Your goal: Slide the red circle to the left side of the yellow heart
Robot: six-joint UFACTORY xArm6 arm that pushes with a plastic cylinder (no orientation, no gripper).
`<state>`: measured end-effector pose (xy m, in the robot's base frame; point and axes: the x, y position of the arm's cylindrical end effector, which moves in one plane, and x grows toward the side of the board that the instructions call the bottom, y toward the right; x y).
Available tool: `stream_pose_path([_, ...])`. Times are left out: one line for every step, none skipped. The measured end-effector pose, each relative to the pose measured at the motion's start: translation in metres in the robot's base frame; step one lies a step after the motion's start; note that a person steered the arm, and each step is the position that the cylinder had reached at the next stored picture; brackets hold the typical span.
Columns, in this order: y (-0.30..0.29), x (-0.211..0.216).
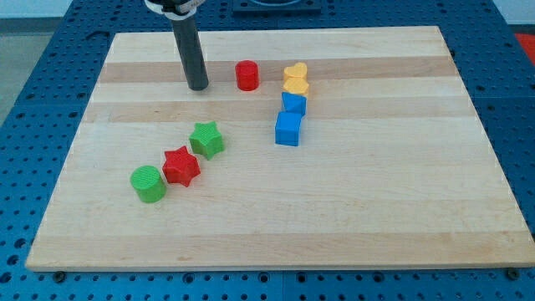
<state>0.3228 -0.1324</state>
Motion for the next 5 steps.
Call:
stream_pose_path([0.015,-0.011])
stream_pose_path([0.048,-0.011])
stream_pose_path([0.076,-0.011])
stream_pose_path([0.093,-0.011])
stream_pose_path([0.087,-0.011])
